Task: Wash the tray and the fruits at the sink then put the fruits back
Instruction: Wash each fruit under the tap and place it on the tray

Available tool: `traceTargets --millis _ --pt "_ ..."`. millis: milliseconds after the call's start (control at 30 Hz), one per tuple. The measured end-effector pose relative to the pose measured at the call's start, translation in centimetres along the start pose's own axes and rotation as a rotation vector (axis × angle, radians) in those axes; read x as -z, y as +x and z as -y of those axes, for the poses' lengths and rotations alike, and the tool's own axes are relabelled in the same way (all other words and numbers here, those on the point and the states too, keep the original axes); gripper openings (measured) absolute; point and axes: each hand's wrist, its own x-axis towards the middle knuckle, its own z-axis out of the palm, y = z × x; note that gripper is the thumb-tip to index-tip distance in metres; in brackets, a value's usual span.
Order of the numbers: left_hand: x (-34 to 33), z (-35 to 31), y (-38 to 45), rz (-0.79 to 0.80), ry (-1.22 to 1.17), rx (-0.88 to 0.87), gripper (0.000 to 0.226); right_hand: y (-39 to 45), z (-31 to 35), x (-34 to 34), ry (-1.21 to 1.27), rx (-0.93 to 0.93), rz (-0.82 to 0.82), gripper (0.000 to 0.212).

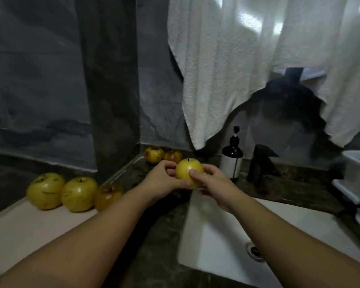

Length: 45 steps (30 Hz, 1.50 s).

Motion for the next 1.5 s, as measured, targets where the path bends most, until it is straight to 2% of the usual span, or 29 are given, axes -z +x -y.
traceTargets --millis 100,300,433,567,667,833,933,1033,1267,1500 --pt "2.7 0.4 1.6 0.007 0.071 0.046 0.077 1.8 0.0 -2.9 0.019 0.019 0.025 0.058" --pt "6.4 0.0 2.8 -0.026 0.125 0.056 0.070 4.8 -0.3 -7.3 0.047 0.051 -0.003 0.057" --pt "8.4 -1.0 2.2 -0.044 0.074 0.052 0.068 5.3 0.2 -9.5 0.064 0.102 -0.013 0.041" --pt "10.5 -2.5 0.7 -0.112 -0.052 0.058 0.041 5.0 2.3 -11.2 0.124 0.124 0.028 0.043" --pt "13.1 -3.0 -1.5 -0.147 -0.138 0.026 0.046 3.8 3.9 -12.7 0.157 0.140 0.126 0.047" --pt "18.4 -3.4 -6.3 -0.217 -0.124 -0.004 0.043 0.9 5.3 -17.6 0.078 0.194 0.205 0.051" --pt "21.3 -2.8 -9.1 -0.296 -0.216 0.031 0.020 -0.9 5.3 -21.6 0.018 0.211 0.223 0.051" --pt "23.8 -1.6 -11.3 -0.370 -0.296 0.076 0.027 -2.3 4.8 -25.1 -0.059 0.233 0.228 0.051" --pt "29.1 1.6 -15.4 -0.455 -0.283 0.141 0.044 -4.4 3.5 -31.5 -0.253 0.264 0.265 0.057" --pt "31.8 5.3 -16.4 -0.529 -0.263 0.152 0.051 -6.0 1.0 -34.8 -0.336 0.312 0.188 0.059"
